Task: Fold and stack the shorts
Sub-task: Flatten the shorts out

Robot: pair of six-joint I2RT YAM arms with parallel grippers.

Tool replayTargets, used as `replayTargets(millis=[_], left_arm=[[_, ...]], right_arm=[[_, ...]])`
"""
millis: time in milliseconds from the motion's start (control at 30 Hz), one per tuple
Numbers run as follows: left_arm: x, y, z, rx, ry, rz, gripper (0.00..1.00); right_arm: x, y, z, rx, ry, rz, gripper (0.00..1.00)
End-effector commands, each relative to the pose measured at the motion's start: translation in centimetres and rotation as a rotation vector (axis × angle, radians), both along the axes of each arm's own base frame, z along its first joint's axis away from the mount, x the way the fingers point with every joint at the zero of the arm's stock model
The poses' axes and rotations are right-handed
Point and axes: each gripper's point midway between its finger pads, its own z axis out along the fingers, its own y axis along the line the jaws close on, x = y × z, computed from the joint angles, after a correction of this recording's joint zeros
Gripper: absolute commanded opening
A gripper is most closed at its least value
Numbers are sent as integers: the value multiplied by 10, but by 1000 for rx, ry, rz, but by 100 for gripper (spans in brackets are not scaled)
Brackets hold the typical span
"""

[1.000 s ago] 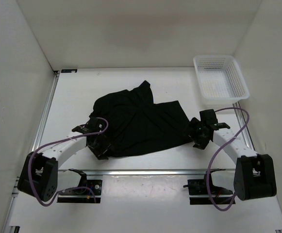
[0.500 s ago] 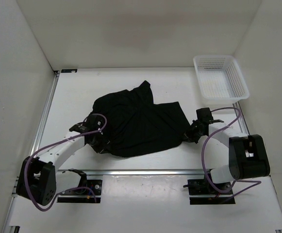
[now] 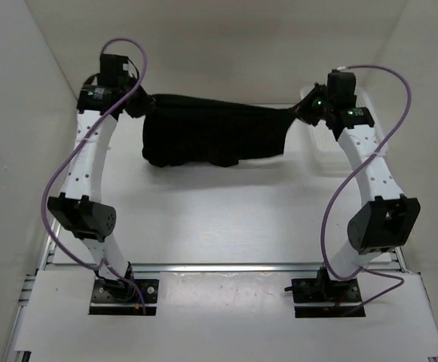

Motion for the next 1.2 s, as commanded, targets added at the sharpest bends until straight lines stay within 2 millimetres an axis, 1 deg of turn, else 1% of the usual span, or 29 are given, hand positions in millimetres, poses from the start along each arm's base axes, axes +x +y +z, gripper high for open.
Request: replayTargets(millis=[0,67,100,133,167,200,267,300,333,433,467,500,533,567,600,667,733,767,800,833,867,900,933,967,1000,1033,1067,1133,1167], left_arm=[[-31,33,74,104,-145,36,10],[-45,31,94,88,-209,16,10],[-47,28,81,79,-187,-1,10],[-55,24,74,64,-173,-23,10],[-71,26,80,61,-200,-22,10],[-80,22,41,63,-106,-45,10],[-105,17,24,47,-103,-76,10],[-116,14,5,43,-67,-81,10],[-134,15,-48,36,60,-76,10],[-178,18,-97,16,150,-55,10],[-203,22,-135,8,239,-16,10],[-215,22,-151,-6,282,-5,18],[-228,23,-166,-22,331,13,66],[-242,22,-186,-34,393,14,90],[-246,21,-191,-56,416,10,100],[-244,26,-184,-56,406,25,100],[-231,33,-172,-19,381,40,100],[-213,37,-147,-5,309,43,100],[-203,41,-137,19,279,53,100],[-191,42,-136,39,293,51,100],[-180,46,-130,53,283,56,100],[-162,52,-110,80,240,63,100],[-148,54,-120,106,285,64,98],[-137,57,-121,125,291,78,96],[-123,64,-113,143,272,99,94],[-113,69,-128,163,324,105,92],[-107,74,-133,163,343,117,85],[-97,88,-146,144,373,144,82],[-88,91,-157,125,389,151,82]], right_arm=[[-19,-15,66,-55,-133,7,1],[-37,-17,47,-67,-95,13,1],[-50,-20,58,-68,-141,2,1],[-59,-25,50,-80,-134,-15,1],[-74,-28,9,-96,-53,-20,1],[-91,-30,13,-92,-85,-22,1],[-114,-33,-18,-98,-37,-20,1],[-138,-34,-49,-111,17,-16,1],[-149,-35,-64,-122,40,-17,1],[-195,-34,-122,-152,169,18,1],[-206,-34,-131,-162,184,23,2],[-224,-33,-156,-161,254,28,14],[-239,-33,-167,-159,301,41,36],[-247,-35,-174,-153,326,33,74],[-257,-34,-176,-156,331,43,84],[-268,-45,-181,-193,372,3,92],[-257,-51,-163,-218,318,-35,93],[-250,-56,-156,-239,300,-61,93],[-241,-57,-148,-244,278,-73,93],[-227,-56,-129,-246,225,-76,93],[-210,-53,-125,-256,207,-65,93],[-198,-51,-118,-259,186,-60,89],[-186,-47,-112,-258,172,-45,88],[-161,-43,-102,-279,166,-26,86],[-148,-34,-97,-281,158,13,82],[-134,-29,-93,-289,159,42,76],[-104,-17,-87,-315,150,101,72],[-81,4,-86,-312,164,204,66],[-52,22,-84,-335,154,261,66]])
